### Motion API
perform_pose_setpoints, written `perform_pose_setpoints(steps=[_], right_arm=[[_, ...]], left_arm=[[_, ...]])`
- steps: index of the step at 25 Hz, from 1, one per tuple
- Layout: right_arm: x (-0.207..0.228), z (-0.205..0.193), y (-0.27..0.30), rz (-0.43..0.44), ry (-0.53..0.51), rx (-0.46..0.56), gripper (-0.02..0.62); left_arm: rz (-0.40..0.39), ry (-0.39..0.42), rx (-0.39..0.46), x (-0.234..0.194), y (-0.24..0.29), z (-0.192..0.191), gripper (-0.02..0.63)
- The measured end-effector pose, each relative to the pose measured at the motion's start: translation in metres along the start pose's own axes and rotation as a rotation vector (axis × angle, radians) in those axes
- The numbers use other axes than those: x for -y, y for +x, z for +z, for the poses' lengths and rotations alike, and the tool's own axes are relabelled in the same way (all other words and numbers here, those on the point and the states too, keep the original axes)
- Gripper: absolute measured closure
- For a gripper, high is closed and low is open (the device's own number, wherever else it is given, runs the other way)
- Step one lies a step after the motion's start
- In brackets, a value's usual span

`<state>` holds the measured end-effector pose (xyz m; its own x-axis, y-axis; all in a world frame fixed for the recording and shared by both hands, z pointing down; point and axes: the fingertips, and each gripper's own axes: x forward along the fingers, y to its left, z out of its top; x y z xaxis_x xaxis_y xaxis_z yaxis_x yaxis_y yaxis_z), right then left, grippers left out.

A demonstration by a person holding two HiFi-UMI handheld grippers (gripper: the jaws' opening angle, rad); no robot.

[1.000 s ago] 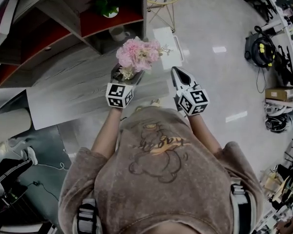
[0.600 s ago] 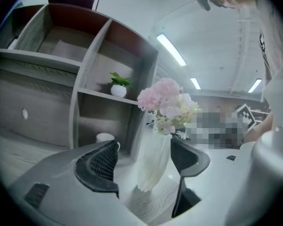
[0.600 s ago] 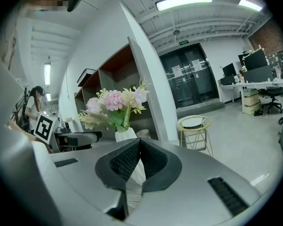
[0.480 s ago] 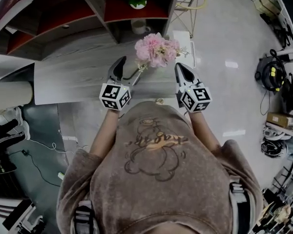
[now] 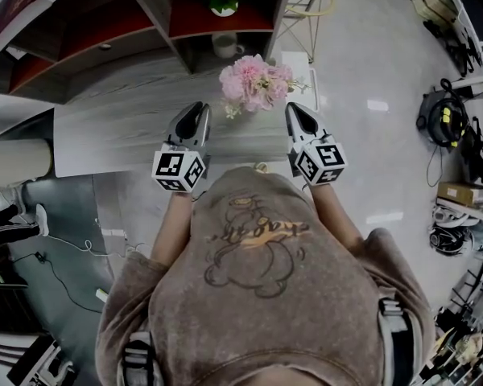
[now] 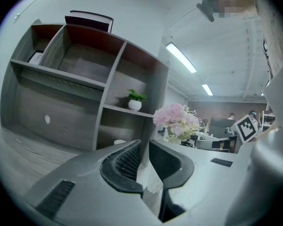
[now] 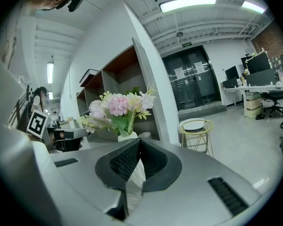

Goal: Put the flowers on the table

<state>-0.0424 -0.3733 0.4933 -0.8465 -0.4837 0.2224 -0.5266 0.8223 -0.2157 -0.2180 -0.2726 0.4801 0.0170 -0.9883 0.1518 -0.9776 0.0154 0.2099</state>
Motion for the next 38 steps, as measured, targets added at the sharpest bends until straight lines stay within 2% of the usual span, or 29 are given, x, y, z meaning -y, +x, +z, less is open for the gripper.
perform_pose_setpoints(steps=[6, 38], right_arm=[[-0.004, 0.003, -0.006, -0.011, 0.001, 0.013, 0.595], [-0.013, -0.001, -0.019, 0.011, -0.019, 0.011, 0.595]], left_arm=[[0.019, 0.015, -0.011, 0.0, -0.003, 0.002, 0.586], [0.047, -0.007, -0.029, 0.007, -0.006, 0.002, 0.588]])
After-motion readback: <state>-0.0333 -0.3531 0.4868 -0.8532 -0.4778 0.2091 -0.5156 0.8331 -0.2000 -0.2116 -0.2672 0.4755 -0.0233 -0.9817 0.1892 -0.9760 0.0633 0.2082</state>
